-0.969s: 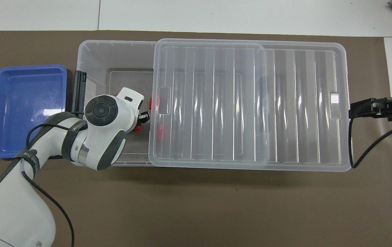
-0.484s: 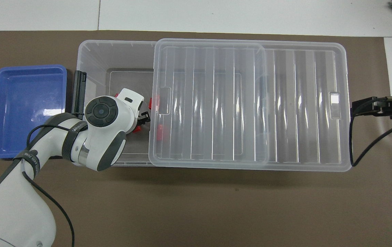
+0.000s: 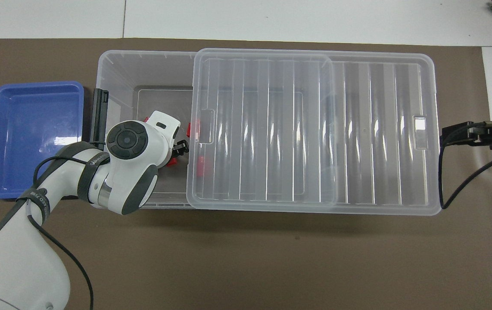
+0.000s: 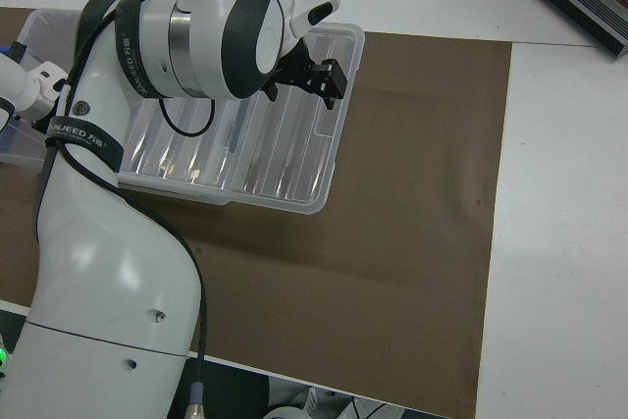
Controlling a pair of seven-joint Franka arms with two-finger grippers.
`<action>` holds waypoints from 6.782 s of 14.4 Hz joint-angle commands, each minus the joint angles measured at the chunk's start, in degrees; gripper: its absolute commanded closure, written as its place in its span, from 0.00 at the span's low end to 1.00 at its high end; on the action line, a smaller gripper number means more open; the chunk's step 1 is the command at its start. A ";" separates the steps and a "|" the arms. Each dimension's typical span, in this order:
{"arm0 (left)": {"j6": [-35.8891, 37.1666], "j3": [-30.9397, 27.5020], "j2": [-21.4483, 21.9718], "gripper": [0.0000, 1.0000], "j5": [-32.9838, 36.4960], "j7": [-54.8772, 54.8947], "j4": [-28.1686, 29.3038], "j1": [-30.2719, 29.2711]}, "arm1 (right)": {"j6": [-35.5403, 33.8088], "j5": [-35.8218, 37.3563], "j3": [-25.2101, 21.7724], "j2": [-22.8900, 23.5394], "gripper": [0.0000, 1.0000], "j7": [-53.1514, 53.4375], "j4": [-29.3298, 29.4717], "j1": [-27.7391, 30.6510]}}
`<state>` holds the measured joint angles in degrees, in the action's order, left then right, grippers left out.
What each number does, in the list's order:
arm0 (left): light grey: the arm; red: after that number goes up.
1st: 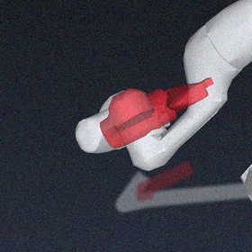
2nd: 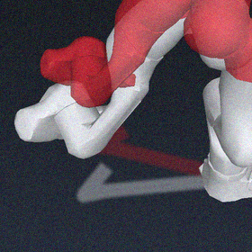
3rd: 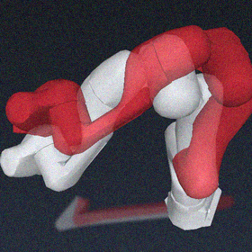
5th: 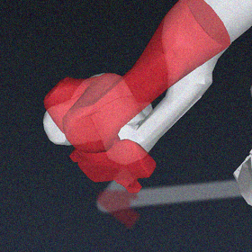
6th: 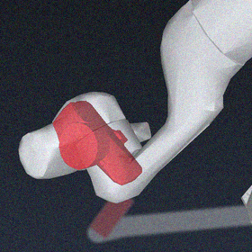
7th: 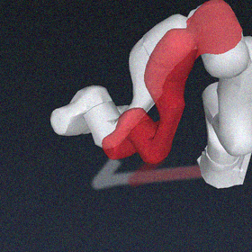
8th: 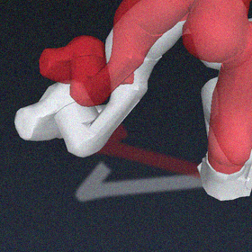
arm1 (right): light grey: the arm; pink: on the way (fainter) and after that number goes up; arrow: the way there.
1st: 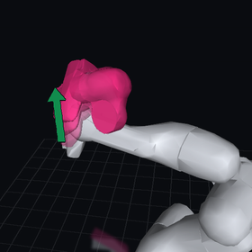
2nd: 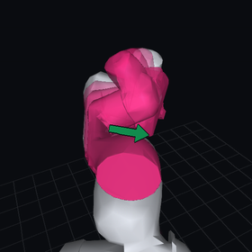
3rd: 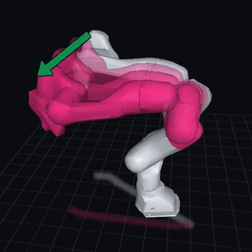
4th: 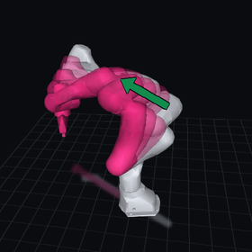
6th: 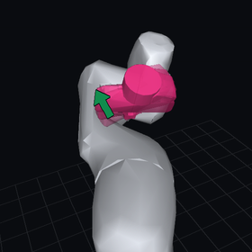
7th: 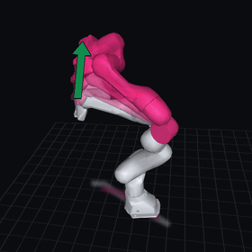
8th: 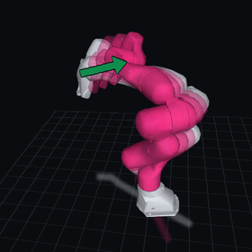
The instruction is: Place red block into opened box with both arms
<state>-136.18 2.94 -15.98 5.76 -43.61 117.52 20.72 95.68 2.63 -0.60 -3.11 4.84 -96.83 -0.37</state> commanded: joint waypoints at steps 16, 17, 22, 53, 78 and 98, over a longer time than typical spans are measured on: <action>49.86 -2.50 21.69 0.00 -0.30 32.94 -21.20 -17.70 | 1.44 0.71 0.24 -0.50 0.00 0.61 -1.25 0.55; 50.75 -2.50 22.30 0.00 -1.44 36.89 -21.81 -20.51 | 2.05 0.71 0.24 -0.41 0.00 0.44 -1.25 0.72; 50.93 -2.85 25.03 0.00 -1.63 44.13 -20.32 -21.86 | 8.36 0.71 0.16 2.75 0.08 -3.50 -1.61 3.97; 47.15 0.49 23.63 0.00 -1.80 52.57 -19.79 -24.94 | 34.84 -1.66 5.42 26.05 1.00 -15.03 9.38 7.14; 43.19 -1.97 25.03 0.00 -6.28 51.96 -15.75 -23.53 | 29.21 -1.75 10.53 24.82 1.00 -15.03 7.18 -0.85; 43.72 -1.97 25.03 0.00 -6.20 51.96 -15.75 -24.41 | 10.86 -1.57 10.09 8.39 0.00 0.96 2.52 6.60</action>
<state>-91.79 1.33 7.34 0.21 8.16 99.95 -3.76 108.37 1.56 8.97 9.49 3.25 -91.28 4.15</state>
